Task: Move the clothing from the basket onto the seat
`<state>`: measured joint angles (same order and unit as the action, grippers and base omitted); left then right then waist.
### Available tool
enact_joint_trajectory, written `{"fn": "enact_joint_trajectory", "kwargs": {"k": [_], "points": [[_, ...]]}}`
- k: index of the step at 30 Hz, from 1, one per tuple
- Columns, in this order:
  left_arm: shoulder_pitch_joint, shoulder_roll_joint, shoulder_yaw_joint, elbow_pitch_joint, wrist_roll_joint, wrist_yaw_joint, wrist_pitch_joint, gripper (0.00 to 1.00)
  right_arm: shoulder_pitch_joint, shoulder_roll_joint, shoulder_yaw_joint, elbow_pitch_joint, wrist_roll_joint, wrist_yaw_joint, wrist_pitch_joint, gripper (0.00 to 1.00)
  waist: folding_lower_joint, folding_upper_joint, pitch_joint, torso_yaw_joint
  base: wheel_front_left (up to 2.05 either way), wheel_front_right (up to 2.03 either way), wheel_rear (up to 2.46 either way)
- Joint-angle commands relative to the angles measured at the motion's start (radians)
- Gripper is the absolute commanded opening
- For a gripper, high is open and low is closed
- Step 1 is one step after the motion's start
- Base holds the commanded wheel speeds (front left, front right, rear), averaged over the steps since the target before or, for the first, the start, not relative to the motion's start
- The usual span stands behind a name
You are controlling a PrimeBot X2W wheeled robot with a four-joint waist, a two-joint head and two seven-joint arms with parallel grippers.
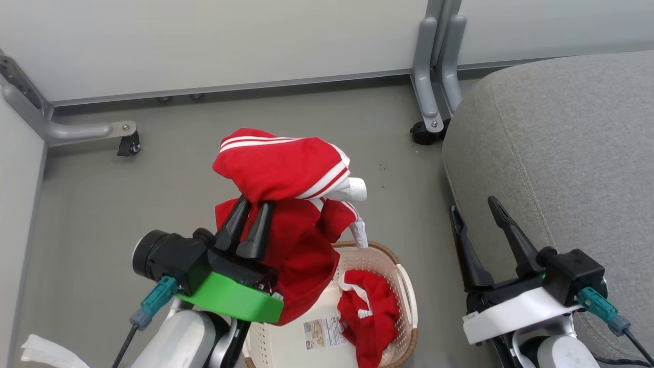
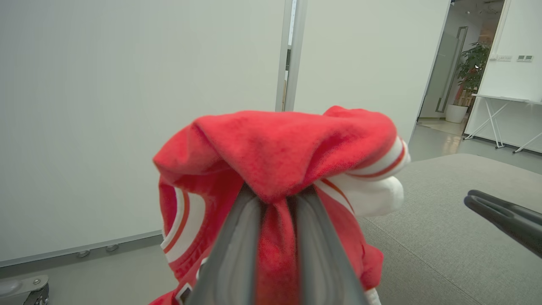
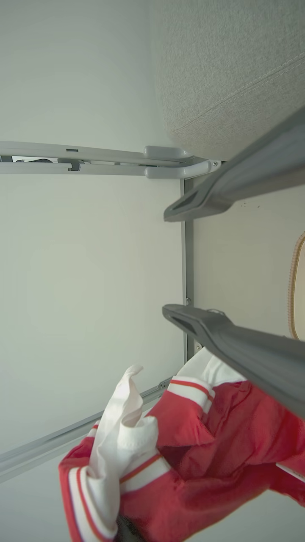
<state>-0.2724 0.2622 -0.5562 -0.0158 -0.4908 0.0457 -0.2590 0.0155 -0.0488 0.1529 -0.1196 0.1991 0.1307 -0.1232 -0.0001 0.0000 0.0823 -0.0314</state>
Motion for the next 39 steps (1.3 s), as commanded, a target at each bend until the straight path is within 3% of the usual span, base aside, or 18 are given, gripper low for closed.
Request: {"fn": "enact_joint_trajectory", "kwargs": {"k": [1, 9, 17, 24, 35, 37, 39], "points": [[0.011, 0.005, 0.001, -0.007, -0.002, 0.006, -0.003, 0.00, 0.004, -0.003, 0.005, -0.004, 0.002, 0.000, 0.004, 1.00, 0.0001, 0.0000, 0.002, 0.002, 0.00, 0.00, 0.00], [0.003, 0.002, -0.007, -0.013, -0.007, 0.006, 0.004, 0.00, -0.029, -0.013, 0.078, 0.003, 0.013, 0.000, 0.025, 1.00, 0.0001, 0.0000, 0.007, 0.015, 0.00, 0.00, 0.00], [-0.022, -0.002, -0.024, -0.011, -0.003, -0.006, 0.008, 0.00, -0.127, -0.037, 0.291, 0.052, 0.103, 0.000, 0.037, 1.00, 0.0001, 0.0000, 0.019, 0.040, 0.00, 0.00, 0.00], [-0.036, -0.011, -0.048, -0.011, 0.005, -0.016, 0.016, 0.00, -0.276, -0.035, 0.494, 0.171, 0.211, 0.000, 0.011, 1.00, 0.0001, 0.0000, 0.029, 0.061, 0.00, 0.00, 0.00], [-0.049, -0.016, -0.071, -0.010, 0.002, -0.026, 0.017, 0.00, -0.453, -0.024, 0.606, 0.380, 0.282, 0.000, -0.002, 0.99, 0.0001, 0.0000, 0.032, 0.084, 0.00, 0.00, 0.00], [-0.050, -0.016, -0.072, -0.010, -0.001, -0.027, 0.016, 0.00, -0.472, -0.022, 0.619, 0.401, 0.295, 0.000, -0.009, 0.04, 0.0001, 0.0000, 0.032, 0.086, 0.00, 0.00, 0.00], [-0.047, -0.017, -0.073, -0.008, -0.004, -0.027, 0.015, 0.00, -0.486, -0.019, 0.628, 0.417, 0.307, 0.000, -0.017, 0.00, 0.0001, 0.0000, 0.031, 0.086, 0.00, 0.00, 0.00]]}}
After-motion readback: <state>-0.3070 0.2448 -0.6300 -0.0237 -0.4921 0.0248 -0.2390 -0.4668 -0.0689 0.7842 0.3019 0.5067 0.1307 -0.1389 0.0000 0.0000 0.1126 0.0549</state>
